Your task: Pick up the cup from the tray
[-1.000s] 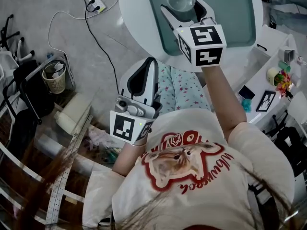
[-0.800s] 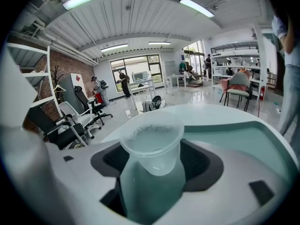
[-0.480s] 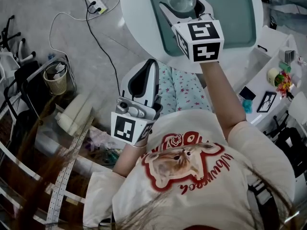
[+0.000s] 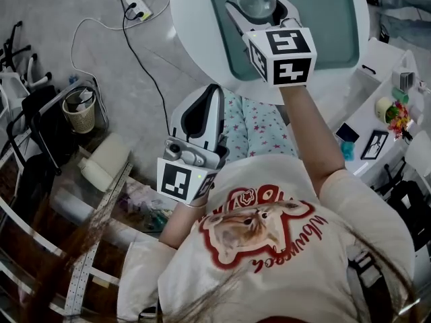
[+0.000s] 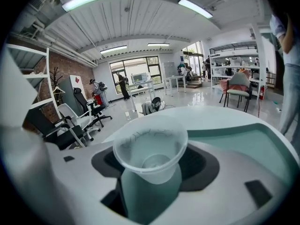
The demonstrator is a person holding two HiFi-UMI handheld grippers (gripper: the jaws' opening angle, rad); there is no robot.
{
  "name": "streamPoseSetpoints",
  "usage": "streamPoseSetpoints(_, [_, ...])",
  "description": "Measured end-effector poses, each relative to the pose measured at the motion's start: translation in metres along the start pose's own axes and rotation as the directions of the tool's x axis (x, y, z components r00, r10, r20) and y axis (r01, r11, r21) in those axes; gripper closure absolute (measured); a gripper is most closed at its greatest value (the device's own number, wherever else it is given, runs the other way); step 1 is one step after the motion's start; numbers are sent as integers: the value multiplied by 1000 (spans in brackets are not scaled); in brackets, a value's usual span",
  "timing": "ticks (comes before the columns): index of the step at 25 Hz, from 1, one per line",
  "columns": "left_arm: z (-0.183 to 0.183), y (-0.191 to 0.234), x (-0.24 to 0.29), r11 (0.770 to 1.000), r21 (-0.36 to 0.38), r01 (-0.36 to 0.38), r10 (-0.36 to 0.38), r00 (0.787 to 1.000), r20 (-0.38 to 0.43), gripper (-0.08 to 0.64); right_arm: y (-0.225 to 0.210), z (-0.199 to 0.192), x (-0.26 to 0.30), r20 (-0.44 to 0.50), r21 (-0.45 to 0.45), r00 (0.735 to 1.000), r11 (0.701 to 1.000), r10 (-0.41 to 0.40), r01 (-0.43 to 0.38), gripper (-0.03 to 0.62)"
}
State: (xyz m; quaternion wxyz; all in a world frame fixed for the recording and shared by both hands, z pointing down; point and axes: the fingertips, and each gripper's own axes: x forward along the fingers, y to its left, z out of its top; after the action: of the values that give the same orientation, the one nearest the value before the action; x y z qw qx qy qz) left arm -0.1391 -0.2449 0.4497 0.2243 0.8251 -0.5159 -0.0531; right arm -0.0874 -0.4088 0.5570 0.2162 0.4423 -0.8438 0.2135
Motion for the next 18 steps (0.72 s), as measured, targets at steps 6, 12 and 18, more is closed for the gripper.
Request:
streamPoseSetpoints(6, [5,-3,4,1000,8,9,-9,1000,5,546,-2,7,-8,-2,-36,1000,999,-16,16,285])
streamPoseSetpoints(12, [17,-7,8,998,55,25,-26,999,25,546,-4,30,-24,25,-45,999,999,-24,25,285])
streamPoseSetpoints(18, [33,-19,20,997,54,50,-52,998,35,546,-8,48,-41,48,-43,998,998,-37,39,285])
